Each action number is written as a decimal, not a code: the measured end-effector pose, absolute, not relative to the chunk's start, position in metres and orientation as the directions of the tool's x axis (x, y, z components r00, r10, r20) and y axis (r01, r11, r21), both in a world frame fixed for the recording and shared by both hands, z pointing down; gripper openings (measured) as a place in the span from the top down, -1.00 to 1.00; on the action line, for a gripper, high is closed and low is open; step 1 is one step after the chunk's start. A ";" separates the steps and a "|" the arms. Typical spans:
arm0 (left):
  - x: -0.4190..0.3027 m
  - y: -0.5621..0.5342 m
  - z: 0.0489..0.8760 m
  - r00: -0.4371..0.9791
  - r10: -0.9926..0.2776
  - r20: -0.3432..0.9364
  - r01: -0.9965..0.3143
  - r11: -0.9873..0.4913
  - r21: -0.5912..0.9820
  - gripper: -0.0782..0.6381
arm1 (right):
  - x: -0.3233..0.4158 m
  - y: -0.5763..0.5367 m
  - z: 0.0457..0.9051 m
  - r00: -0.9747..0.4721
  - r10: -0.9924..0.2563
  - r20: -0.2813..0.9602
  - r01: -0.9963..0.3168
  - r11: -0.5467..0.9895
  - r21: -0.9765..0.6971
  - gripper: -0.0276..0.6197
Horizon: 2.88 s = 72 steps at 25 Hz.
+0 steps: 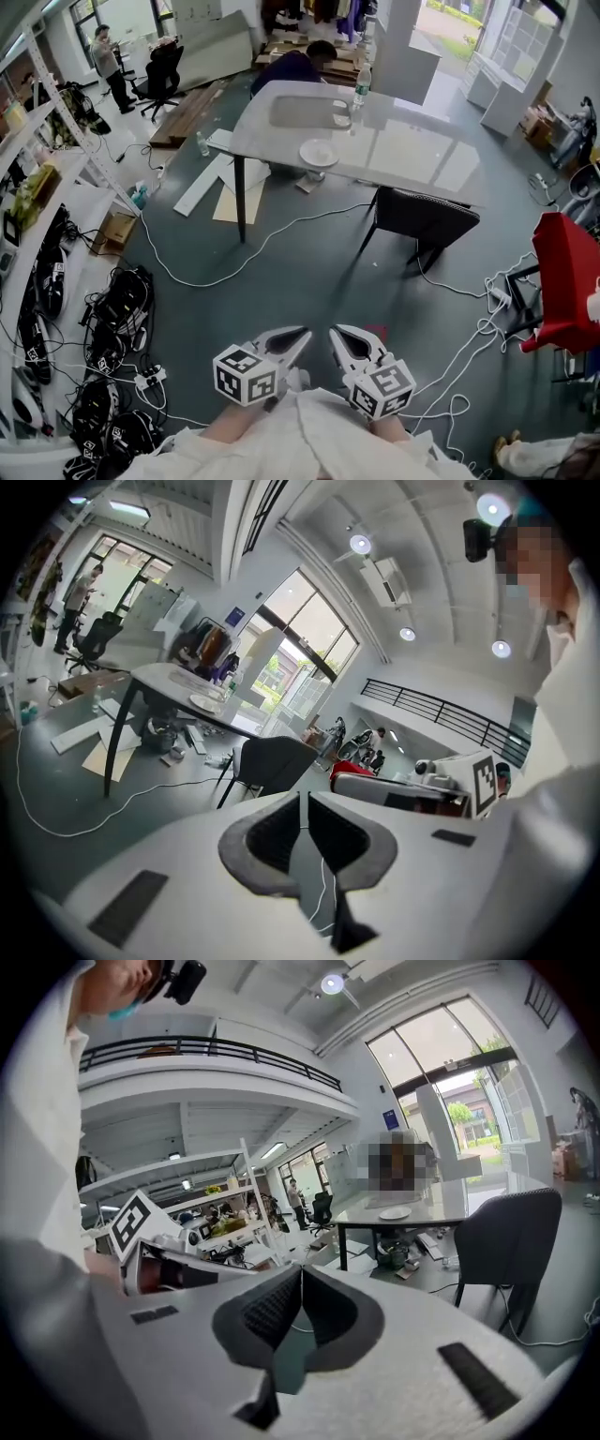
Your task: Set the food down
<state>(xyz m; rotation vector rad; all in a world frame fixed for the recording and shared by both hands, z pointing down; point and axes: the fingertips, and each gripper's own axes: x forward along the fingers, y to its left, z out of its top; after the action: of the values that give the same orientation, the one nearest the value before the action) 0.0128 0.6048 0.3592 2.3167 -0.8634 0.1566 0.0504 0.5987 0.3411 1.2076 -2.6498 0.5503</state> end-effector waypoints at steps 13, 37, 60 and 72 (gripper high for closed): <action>0.029 0.537 0.366 0.780 -0.509 0.365 -0.624 -0.585 0.519 0.68 | 0.066 0.528 0.349 -0.644 -0.694 0.323 -0.765 0.583 -0.273 0.91; -0.030 0.282 0.329 0.834 -0.473 0.285 -0.552 -0.718 0.424 0.69 | 0.010 0.268 0.324 -0.561 -0.786 0.259 -0.825 0.505 -0.255 0.91; -0.020 0.129 0.357 0.823 -0.461 0.333 -0.568 -0.688 0.452 0.69 | 0.023 0.117 0.352 -0.565 -0.757 0.329 -0.822 0.483 -0.300 0.91; 0.006 0.007 0.350 0.779 -0.514 0.361 -0.627 -0.662 0.412 0.69 | 0.044 -0.011 0.347 -0.630 -0.693 0.350 -0.777 0.556 -0.296 0.91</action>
<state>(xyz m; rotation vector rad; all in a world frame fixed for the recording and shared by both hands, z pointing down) 0.0057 0.0066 0.3502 2.4460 -0.8513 0.2893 0.0438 -0.0109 0.3474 1.2411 -2.5962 0.6375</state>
